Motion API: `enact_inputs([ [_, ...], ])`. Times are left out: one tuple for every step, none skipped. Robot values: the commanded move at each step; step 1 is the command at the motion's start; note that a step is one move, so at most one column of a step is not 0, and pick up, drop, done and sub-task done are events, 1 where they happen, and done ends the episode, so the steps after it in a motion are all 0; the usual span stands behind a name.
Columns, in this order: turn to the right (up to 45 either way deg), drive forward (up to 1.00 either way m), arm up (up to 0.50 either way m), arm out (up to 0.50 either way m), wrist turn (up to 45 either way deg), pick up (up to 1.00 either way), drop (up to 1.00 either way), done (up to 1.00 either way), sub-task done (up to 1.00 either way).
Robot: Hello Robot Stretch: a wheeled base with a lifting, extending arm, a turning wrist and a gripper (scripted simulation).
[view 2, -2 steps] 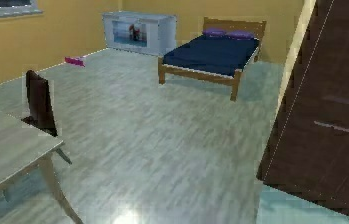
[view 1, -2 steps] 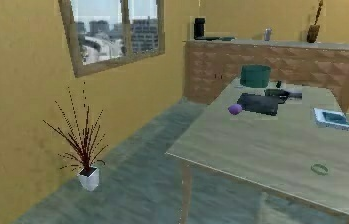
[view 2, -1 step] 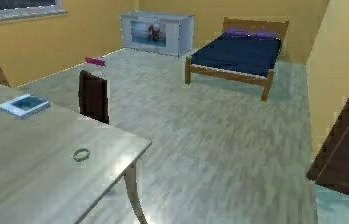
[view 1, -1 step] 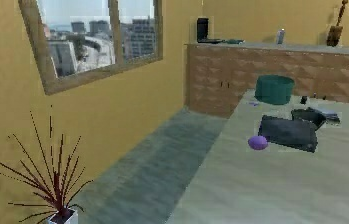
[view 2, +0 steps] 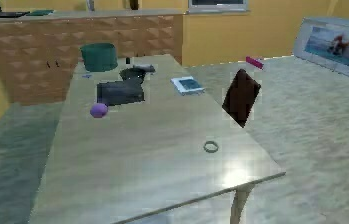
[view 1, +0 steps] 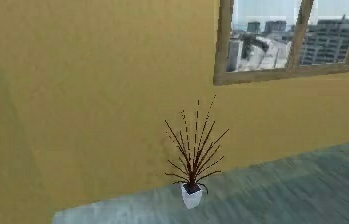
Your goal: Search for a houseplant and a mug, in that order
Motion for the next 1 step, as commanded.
enact_inputs([
  [-33.0,0.0,0.0,0.0,0.0,0.0,0.0,0.0,0.0],
])
